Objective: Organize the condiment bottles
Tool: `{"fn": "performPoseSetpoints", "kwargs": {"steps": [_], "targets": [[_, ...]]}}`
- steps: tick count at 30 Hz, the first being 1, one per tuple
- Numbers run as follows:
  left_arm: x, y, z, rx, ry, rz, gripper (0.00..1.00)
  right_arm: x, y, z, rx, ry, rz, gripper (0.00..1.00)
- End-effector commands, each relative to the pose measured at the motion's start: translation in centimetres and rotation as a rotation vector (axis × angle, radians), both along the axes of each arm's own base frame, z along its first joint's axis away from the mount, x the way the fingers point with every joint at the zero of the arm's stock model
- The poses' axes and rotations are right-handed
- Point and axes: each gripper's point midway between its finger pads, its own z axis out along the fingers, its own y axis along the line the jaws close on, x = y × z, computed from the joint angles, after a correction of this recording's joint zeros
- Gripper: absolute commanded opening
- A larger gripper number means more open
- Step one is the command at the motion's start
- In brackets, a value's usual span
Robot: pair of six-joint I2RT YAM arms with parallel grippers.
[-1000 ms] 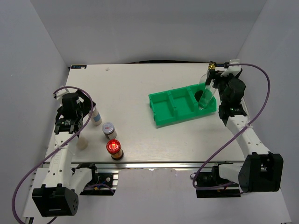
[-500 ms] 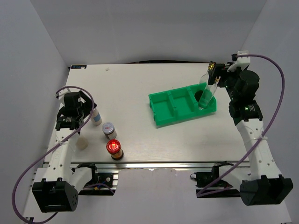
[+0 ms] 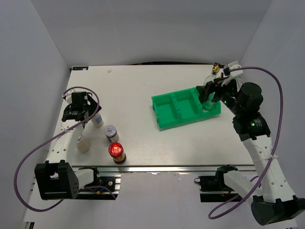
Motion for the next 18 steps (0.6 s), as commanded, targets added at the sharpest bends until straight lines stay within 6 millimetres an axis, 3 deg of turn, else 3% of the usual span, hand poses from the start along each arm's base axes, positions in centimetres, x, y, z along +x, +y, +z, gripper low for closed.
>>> {"fn": "performPoseSetpoints", "kwargs": {"steps": [1, 5, 13, 15, 16, 18], "targets": [[1.4, 0.1, 1.5, 0.006, -0.055, 0.010, 0.98, -0.8, 0.6, 0.0, -0.008, -0.028, 0.045, 0.89], [2.0, 0.0, 1.9, 0.016, -0.066, 0.013, 0.98, -1.0, 0.9, 0.0, -0.007, -0.045, 0.063, 0.89], [3.2, 0.6, 0.3, 0.047, 0.000, 0.034, 0.98, -1.1, 1.4, -0.6, -0.006, -0.035, 0.093, 0.89], [3.8, 0.9, 0.7, 0.059, -0.011, 0.041, 0.98, -1.0, 1.4, -0.8, -0.007, -0.032, 0.097, 0.89], [4.0, -0.1, 0.8, 0.066, -0.008, 0.011, 0.98, -1.1, 1.5, -0.7, -0.006, -0.034, 0.100, 0.90], [4.3, -0.3, 0.8, 0.082, 0.000, 0.007, 0.98, -1.0, 1.6, -0.8, -0.007, -0.031, 0.102, 0.89]]}}
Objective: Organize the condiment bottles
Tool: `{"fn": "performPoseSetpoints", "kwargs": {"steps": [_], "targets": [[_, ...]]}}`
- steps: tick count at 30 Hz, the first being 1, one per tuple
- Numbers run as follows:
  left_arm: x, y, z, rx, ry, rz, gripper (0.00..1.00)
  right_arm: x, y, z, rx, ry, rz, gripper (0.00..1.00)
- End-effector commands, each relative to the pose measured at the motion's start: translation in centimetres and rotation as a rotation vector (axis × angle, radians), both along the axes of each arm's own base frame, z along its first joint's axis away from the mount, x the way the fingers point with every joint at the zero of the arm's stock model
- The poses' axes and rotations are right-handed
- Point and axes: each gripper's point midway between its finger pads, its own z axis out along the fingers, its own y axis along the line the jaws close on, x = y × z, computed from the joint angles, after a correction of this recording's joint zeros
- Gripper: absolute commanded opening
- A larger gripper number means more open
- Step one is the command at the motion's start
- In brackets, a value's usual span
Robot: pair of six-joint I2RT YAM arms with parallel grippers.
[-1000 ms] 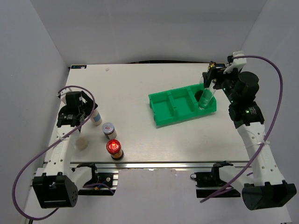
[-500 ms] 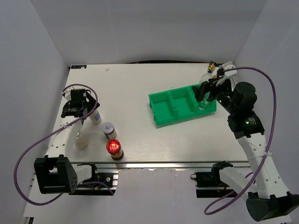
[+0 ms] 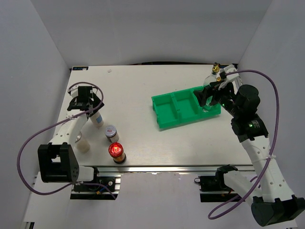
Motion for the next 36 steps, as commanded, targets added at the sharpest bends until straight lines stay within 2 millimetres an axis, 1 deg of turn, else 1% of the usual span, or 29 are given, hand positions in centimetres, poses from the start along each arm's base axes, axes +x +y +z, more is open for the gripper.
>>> {"fn": "performPoseSetpoints", "kwargs": {"steps": [1, 2, 6, 7, 9, 10, 13, 14, 16, 17, 18, 20, 21, 22, 23, 24, 25, 26, 27, 28, 29, 30, 31, 32, 33, 34, 35, 36], "targets": [[1.5, -0.6, 2.4, 0.034, -0.063, -0.015, 0.98, -0.1, 0.4, 1.3, 0.010, -0.053, 0.024, 0.89], [1.6, -0.8, 2.3, 0.033, -0.063, -0.021, 0.98, -0.1, 0.4, 1.3, 0.011, -0.057, 0.024, 0.89], [1.7, -1.8, 2.0, 0.039, -0.048, -0.049, 0.86, 0.0, 0.5, 1.1, 0.015, -0.053, 0.024, 0.89], [1.7, -1.9, 2.0, 0.045, -0.044, -0.051, 0.78, 0.0, 0.5, 1.0, 0.016, -0.047, 0.024, 0.89], [1.6, -2.0, 2.0, 0.063, -0.032, -0.047, 0.69, -0.1, 0.5, 0.8, 0.018, -0.043, 0.025, 0.89], [1.6, -2.1, 2.1, 0.069, -0.032, -0.049, 0.59, -0.1, 0.6, 0.8, 0.018, -0.044, 0.025, 0.90], [1.8, -2.3, 2.6, 0.079, -0.033, -0.054, 0.47, -0.3, 0.5, 0.8, 0.020, -0.046, 0.024, 0.89], [1.8, -2.4, 2.6, 0.082, -0.028, -0.055, 0.37, -0.3, 0.4, 0.8, 0.021, -0.048, 0.024, 0.89], [2.2, -2.7, 3.2, 0.082, -0.038, -0.063, 0.22, -0.5, 0.5, 0.8, 0.024, -0.050, 0.025, 0.90], [2.5, -3.2, 3.5, 0.079, -0.046, -0.075, 0.07, -0.7, 0.5, 0.8, 0.028, -0.053, 0.027, 0.89], [3.3, -3.7, 4.9, 0.073, -0.081, -0.088, 0.00, -0.8, 0.5, 0.9, 0.032, -0.056, 0.028, 0.89], [4.6, -5.3, 6.5, 0.059, -0.129, -0.129, 0.00, -1.1, 0.7, 0.3, 0.029, -0.048, 0.045, 0.89], [5.7, -7.6, 9.1, 0.055, -0.190, -0.196, 0.00, -1.3, 0.9, 0.1, 0.029, -0.047, 0.055, 0.89], [6.4, -9.1, 10.3, 0.048, -0.221, -0.237, 0.00, -1.4, 1.1, -0.1, 0.029, -0.046, 0.063, 0.89], [7.1, -12.5, 10.5, 0.028, -0.225, -0.333, 0.00, -1.7, 1.2, -0.6, 0.030, -0.040, 0.078, 0.89], [7.7, -14.5, 11.5, 0.032, -0.239, -0.404, 0.00, -1.9, 1.3, -0.9, 0.032, -0.040, 0.084, 0.89], [8.9, -16.7, 14.7, 0.016, -0.310, -0.457, 0.00, -2.1, 1.4, -1.2, 0.033, -0.043, 0.091, 0.89], [9.3, -18.7, 15.5, 0.006, -0.323, -0.510, 0.00, -2.8, 1.6, -0.7, 0.064, -0.056, 0.111, 0.89], [9.8, -22.4, 14.6, -0.005, -0.302, -0.616, 0.00, -3.1, 1.9, -1.6, 0.072, -0.043, 0.127, 0.89], [10.2, -24.4, 15.0, -0.014, -0.310, -0.669, 0.00, -3.6, 2.2, -1.6, 0.082, -0.047, 0.149, 0.89], [10.4, -27.6, 17.9, -0.035, -0.371, -0.735, 0.00, -4.6, 2.5, -1.2, 0.092, -0.065, 0.186, 0.89], [11.1, -30.3, 15.9, -0.030, -0.329, -0.815, 0.00, -5.0, 2.6, -1.6, 0.106, -0.063, 0.197, 0.89], [11.3, -32.4, 15.9, -0.030, -0.330, -0.868, 0.00, -5.3, 2.8, -1.0, 0.118, -0.088, 0.211, 0.89], [10.9, -35.3, 19.1, -0.044, -0.393, -0.927, 0.00, -6.0, 2.7, -0.5, 0.126, -0.112, 0.218, 0.89], [11.7, -37.8, 16.5, -0.034, -0.349, -0.995, 0.00, -6.2, 2.7, -0.3, 0.135, -0.125, 0.219, 0.89], [11.7, -39.3, 16.3, -0.039, -0.344, -1.035, 0.00, -6.2, 2.5, 0.0, 0.143, -0.137, 0.203, 0.89], [11.7, -41.4, 19.6, -0.065, -0.429, -1.068, 0.00, -6.6, 2.2, 0.6, 0.151, -0.163, 0.193, 0.90], [11.8, -43.6, 17.7, -0.105, -0.407, -1.123, 0.00, -6.7, 2.0, 0.7, 0.163, -0.172, 0.177, 0.89]]}}
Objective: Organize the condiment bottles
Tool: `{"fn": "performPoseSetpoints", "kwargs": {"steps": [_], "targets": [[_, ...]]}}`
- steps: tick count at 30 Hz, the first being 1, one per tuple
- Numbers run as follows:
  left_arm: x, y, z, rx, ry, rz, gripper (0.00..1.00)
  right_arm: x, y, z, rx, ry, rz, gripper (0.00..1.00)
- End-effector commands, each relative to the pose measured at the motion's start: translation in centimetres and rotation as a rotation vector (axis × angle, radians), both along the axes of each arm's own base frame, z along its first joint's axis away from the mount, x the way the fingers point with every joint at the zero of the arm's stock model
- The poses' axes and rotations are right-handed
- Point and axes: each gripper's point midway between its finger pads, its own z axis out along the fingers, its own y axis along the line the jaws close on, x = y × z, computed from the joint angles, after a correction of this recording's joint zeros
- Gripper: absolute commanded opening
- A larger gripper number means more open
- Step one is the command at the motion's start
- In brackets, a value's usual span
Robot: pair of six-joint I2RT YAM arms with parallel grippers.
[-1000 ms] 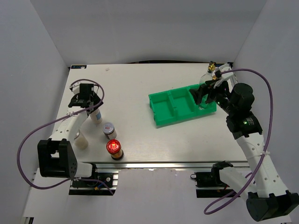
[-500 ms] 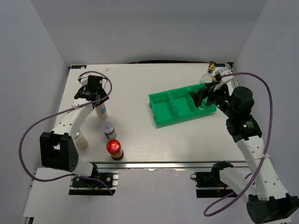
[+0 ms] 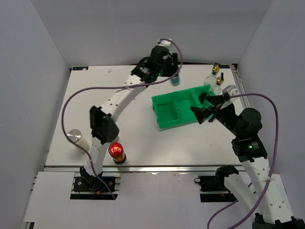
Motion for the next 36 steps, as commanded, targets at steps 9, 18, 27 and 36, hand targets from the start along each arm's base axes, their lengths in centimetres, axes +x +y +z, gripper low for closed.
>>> {"fn": "performPoseSetpoints", "kwargs": {"steps": [9, 18, 27, 36], "targets": [[-2.2, -10.7, 2.3, -0.190, -0.114, -0.322, 0.00, -1.0, -1.2, 4.1, 0.102, -0.152, -0.065, 0.89], [-1.7, -11.9, -2.0, -0.138, -0.051, -0.316, 0.00, -0.3, -1.5, 3.5, 0.096, -0.135, -0.097, 0.89], [-2.5, -9.9, -3.5, -0.059, -0.011, -0.276, 0.00, 0.2, -1.9, 3.2, 0.091, -0.136, -0.128, 0.89], [-1.6, -8.2, -6.0, 0.034, 0.026, -0.183, 0.00, 0.9, -2.2, 2.8, 0.084, -0.112, -0.158, 0.89]]}}
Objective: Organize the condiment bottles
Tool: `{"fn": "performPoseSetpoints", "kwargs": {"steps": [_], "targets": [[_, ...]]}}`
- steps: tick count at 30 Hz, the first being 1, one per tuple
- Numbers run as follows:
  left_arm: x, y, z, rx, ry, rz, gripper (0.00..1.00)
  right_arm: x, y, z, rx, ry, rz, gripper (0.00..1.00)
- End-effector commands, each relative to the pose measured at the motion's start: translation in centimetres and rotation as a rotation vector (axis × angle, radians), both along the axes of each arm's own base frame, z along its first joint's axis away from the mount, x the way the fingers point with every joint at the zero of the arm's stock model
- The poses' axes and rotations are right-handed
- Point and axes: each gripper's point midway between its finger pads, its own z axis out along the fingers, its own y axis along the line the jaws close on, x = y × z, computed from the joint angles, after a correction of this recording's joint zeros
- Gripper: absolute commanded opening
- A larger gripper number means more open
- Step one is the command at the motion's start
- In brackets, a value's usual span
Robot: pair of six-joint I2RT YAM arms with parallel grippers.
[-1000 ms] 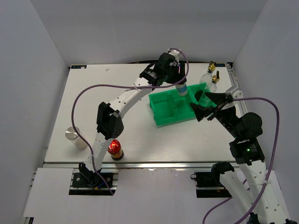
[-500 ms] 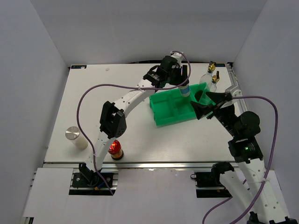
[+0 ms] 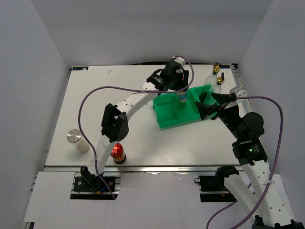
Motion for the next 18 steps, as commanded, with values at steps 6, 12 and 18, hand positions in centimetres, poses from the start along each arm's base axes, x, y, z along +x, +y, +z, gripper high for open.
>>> {"fn": "performPoseSetpoints", "kwargs": {"steps": [6, 12, 18], "targets": [[0.4, 0.3, 3.2, -0.027, -0.072, 0.027, 0.28, 0.5, -0.2, 0.4, 0.008, -0.013, -0.021, 0.89], [1.2, -0.3, 1.3, -0.009, -0.059, 0.027, 0.49, 0.8, -0.2, 0.2, 0.007, -0.008, -0.028, 0.89], [1.8, -0.2, 1.2, -0.006, -0.076, 0.057, 0.80, 0.9, -0.2, -0.1, 0.001, 0.002, -0.029, 0.89]]}}
